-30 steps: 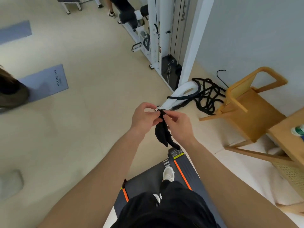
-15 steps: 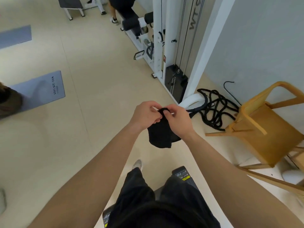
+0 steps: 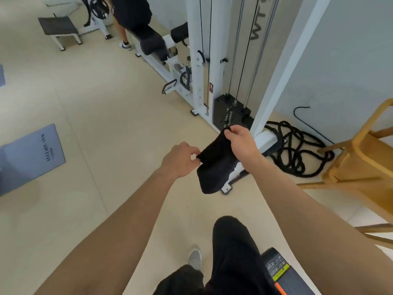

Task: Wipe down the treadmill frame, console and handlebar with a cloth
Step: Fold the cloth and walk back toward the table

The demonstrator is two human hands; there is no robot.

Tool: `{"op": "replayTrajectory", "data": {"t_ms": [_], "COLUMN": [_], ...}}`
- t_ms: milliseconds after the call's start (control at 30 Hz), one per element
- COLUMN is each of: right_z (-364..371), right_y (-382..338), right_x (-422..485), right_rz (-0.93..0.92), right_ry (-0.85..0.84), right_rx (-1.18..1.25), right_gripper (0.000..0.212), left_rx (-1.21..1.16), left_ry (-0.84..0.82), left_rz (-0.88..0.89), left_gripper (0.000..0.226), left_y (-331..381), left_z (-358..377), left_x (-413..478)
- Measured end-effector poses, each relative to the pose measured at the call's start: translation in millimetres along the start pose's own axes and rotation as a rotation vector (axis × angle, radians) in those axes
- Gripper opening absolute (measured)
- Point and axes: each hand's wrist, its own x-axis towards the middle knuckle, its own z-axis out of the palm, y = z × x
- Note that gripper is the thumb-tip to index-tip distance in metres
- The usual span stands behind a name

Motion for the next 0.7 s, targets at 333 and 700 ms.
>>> {"op": "replayTrajectory", "data": {"t_ms": [333, 700], "right_z": [-94.7, -304.7], "right_y": [12.1, 100.8], "right_x": [36.0, 48.4], "right_rz": [0.146, 0.218], "right_ry": [0.405, 0.721], "right_rx": [0.19, 0.163], "right_gripper": [0.018, 0.021], "left_rx": [-0.159, 0.17], "left_ry": [0.19, -0.173], "left_rz": [0.436, 0.706], "left_gripper": [0.017, 0.014], "left_y": [94.9, 348.9], "left_z": [-44.8, 38.1], "left_x": [97.2, 212.3]}}
